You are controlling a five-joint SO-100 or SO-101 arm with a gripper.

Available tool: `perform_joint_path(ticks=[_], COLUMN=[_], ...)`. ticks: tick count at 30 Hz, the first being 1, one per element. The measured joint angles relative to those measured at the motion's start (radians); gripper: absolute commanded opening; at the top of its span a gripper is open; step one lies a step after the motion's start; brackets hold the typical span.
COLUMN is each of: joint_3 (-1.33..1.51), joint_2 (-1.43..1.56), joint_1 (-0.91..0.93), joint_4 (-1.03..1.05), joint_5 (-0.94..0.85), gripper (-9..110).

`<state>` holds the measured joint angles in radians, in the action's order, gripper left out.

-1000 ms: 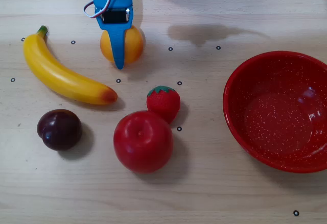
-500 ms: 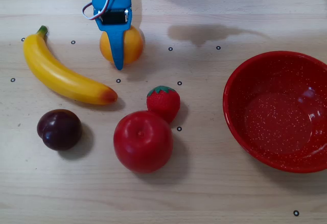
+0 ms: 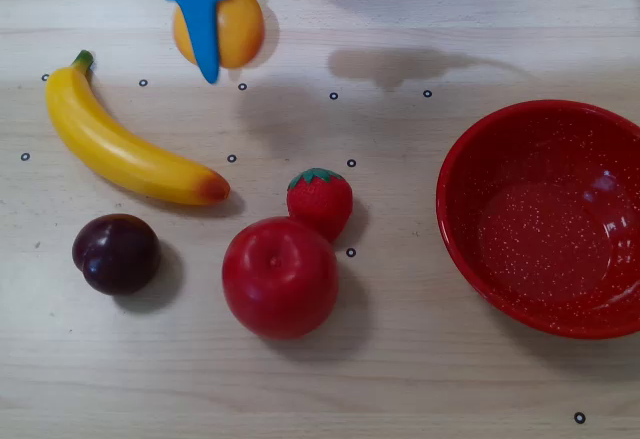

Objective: Put the peach in the red bowl.

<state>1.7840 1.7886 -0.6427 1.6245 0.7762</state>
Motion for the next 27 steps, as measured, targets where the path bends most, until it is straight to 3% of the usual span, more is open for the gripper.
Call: perform_joint_path(ticks=[6,12,16,27], joint_3=[-0.364,-0.661,-0.715,-0.554], joint_2=[0.0,0.003,0.058,0.121], joint_1=[0.025,0.163,0.287,0.718], joint_4=[0.169,0.173,0.164,-0.298], joint_5=[-0.187,-0.42,-0.603,-1.022], gripper=[0,0,0,0])
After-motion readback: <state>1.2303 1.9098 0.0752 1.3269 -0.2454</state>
